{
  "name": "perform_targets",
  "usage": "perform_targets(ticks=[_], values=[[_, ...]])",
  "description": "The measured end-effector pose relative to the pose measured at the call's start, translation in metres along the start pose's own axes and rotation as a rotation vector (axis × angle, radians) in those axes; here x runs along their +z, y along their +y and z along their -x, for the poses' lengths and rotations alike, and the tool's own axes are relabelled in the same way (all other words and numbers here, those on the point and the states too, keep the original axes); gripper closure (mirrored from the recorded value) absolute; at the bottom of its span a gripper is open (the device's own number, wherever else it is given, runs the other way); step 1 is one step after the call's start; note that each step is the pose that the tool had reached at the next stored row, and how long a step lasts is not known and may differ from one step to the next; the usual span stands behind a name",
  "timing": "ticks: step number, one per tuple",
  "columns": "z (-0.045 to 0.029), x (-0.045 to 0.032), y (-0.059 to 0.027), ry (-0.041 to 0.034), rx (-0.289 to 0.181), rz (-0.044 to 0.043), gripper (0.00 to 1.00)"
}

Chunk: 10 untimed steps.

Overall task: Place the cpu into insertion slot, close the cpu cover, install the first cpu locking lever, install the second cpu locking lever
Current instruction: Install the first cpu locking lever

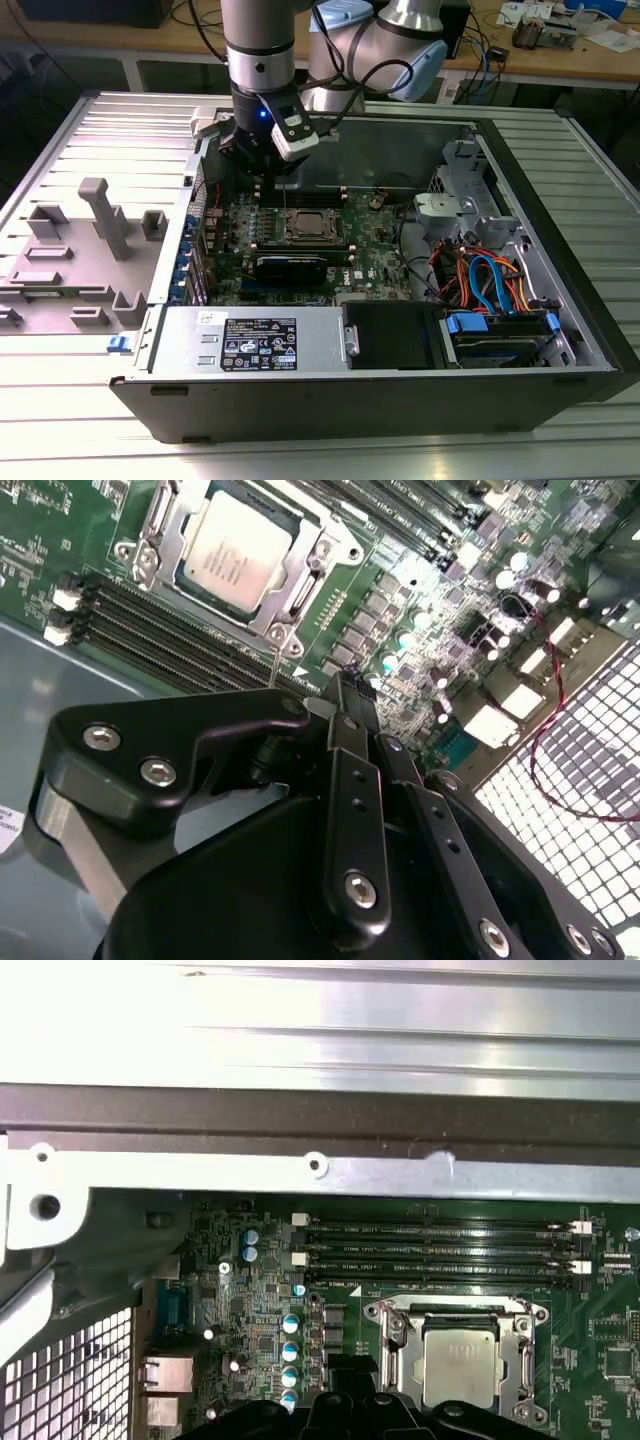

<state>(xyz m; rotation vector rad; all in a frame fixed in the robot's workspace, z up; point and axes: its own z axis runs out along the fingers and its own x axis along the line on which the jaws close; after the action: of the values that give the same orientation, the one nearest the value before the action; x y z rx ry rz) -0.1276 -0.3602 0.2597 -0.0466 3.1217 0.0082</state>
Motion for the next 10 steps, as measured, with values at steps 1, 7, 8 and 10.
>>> perform_targets(ticks=[1,7,8,10], values=[[0.0015,-0.0002,0.0063,0.0002,-0.005,0.0,0.89],[0.0203,0.0006,0.0152,0.0001,-0.031,0.0005,0.89],[0.0222,0.0009,0.0151,0.0,-0.031,0.0006,0.89],[0.025,0.0012,0.015,0.0001,-0.032,0.0005,0.89]])
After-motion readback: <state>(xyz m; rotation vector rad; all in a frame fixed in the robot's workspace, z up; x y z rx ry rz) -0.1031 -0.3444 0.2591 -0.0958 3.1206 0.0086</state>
